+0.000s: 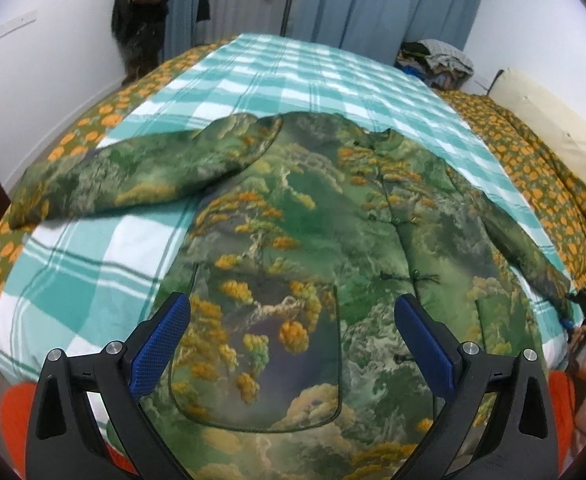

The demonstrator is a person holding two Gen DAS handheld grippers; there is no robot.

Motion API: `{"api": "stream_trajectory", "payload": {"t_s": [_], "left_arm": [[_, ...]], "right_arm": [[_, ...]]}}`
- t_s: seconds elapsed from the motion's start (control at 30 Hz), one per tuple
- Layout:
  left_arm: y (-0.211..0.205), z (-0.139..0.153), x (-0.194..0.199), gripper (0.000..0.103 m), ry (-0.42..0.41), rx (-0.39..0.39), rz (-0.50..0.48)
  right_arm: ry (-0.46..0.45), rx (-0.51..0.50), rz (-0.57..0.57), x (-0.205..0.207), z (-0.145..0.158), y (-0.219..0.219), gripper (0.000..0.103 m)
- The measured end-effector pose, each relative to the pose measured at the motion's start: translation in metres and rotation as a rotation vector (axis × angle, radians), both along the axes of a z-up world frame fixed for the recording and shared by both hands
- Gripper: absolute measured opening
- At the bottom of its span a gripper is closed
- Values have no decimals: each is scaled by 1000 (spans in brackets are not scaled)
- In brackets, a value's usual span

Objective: Fold large clothes

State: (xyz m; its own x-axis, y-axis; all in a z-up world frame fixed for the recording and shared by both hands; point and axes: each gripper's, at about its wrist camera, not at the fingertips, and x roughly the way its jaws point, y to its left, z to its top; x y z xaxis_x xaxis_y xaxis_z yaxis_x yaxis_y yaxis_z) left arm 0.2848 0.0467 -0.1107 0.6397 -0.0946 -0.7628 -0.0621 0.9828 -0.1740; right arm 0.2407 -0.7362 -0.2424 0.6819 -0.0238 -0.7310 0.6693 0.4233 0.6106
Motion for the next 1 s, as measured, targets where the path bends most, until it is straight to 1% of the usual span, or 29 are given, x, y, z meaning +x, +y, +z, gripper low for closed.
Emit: {"api": "stream_trajectory", "payload": {"t_s": [0.07,0.13,0.17,0.2,0.23,0.27,0.3,0.37,0.47,0.53,0.6,0.63,0.7,0.77,0.8,0.87,0.93,0.97,1.0], "left_arm": [[1,-3,-2,102,7,12,3],[1,-4,-3,102,10,36,7],[1,-5,-3,102,11,44,8],[0,-5,-3,102,11,52,8],[0,-6,-3,102,10,59,9],[-1,-7,-3,102,11,63,10],[-1,-7,-3,102,12,66,9],[-4,-10,-1,102,15,73,4],[-11,-14,0,102,20,83,-5],[-14,-16,0,102,20,81,-10],[-17,-16,-1,102,20,74,-15],[-18,-16,-2,102,18,73,-19],[-18,-16,-4,102,10,77,-21],[-16,-16,-6,102,6,79,-13],[-14,-17,-7,102,7,75,-9],[-10,-20,-8,102,19,62,0],[-7,-23,-10,102,28,53,2],[-7,-23,-11,102,30,52,2],[-7,-24,-12,102,29,53,-2]], "right_arm": [[-15,11,-47,2,-6,-7,65],[-9,-5,-56,6,-7,-10,47],[14,-29,-51,10,-5,-10,24],[22,-49,-46,11,-2,-8,18],[25,-81,-37,13,5,-5,17],[20,-148,-8,16,20,6,12],[10,-190,15,18,30,10,12],[-40,-316,128,26,67,42,11],[-114,-447,287,35,113,88,11],[-184,-529,415,38,145,136,11],[-231,-581,543,47,167,184,11],[-253,-596,596,48,173,206,11],[-277,-609,696,51,178,247,11],[-288,-621,800,52,172,297,11],[-289,-625,830,51,168,312,11],[-274,-652,906,51,150,354,11],[-255,-631,951,54,133,377,11],[-231,-623,986,56,118,394,10],[-218,-628,1004,57,110,403,11]]}}
